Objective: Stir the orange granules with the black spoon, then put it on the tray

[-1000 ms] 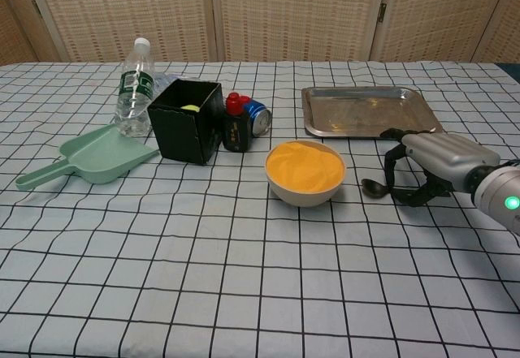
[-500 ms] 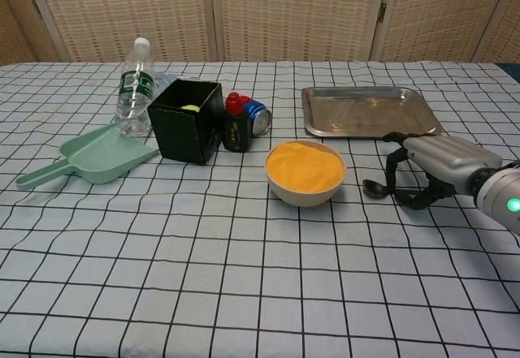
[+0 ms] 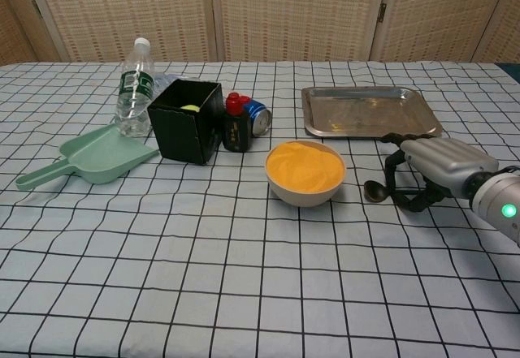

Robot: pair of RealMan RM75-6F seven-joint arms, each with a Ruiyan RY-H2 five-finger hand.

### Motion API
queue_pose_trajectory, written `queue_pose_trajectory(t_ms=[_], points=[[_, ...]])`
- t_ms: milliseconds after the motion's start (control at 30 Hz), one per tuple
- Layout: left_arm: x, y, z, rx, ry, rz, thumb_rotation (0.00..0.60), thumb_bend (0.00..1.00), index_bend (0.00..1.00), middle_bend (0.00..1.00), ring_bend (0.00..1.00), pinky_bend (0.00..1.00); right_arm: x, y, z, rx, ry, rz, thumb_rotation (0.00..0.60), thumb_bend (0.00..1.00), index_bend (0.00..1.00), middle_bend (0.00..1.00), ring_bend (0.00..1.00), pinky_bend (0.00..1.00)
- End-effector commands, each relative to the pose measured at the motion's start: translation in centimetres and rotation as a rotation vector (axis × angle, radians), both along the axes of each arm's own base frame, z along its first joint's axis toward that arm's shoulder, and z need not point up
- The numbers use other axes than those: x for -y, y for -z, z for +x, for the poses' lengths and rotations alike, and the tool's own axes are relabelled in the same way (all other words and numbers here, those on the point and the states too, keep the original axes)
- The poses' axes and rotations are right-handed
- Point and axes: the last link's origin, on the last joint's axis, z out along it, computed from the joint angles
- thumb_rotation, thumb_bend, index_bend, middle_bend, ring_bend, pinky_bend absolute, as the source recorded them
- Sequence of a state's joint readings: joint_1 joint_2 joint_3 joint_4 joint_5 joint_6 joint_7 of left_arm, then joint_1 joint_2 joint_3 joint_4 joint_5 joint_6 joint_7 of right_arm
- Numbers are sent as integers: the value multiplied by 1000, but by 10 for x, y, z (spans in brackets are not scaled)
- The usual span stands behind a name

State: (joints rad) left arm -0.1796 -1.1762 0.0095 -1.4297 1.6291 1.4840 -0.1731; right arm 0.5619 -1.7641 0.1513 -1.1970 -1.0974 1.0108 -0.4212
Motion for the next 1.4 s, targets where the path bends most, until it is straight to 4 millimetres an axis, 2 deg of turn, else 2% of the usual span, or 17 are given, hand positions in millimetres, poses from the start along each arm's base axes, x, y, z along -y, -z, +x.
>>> queue_pose_trajectory(t_ms=[33,367,667,767,967,1167,1400], points=[[0,0,0,0,1,-1,600,440,0,0,0,73,0,0,0,0,-4,-9,600,410,611,6,0,0],[0,0,0,0,1,-1,600,440,0,0,0,76,-2,-5,2,9,-16,-37,600,422,655,30,0,0],[2,0,2,5,4,-1,600,439,0,0,0,82,1,-31,10,72,-55,-155,600,433,694,68,0,0],[1,0,2,7,5,-3,600,439,0,0,0,83,5,-38,19,95,-84,-196,600,433,694,75,0,0],[1,1,3,6,12,-8,600,437,0,0,0,86,11,-43,48,97,-186,-270,600,434,694,76,0,0],[1,0,3,11,12,-9,600,436,0,0,0,87,16,-35,79,36,-288,-284,600,434,690,76,0,0],[3,-3,3,19,14,-3,600,436,0,0,0,89,18,-21,97,-11,-333,-265,600,434,687,77,0,0]])
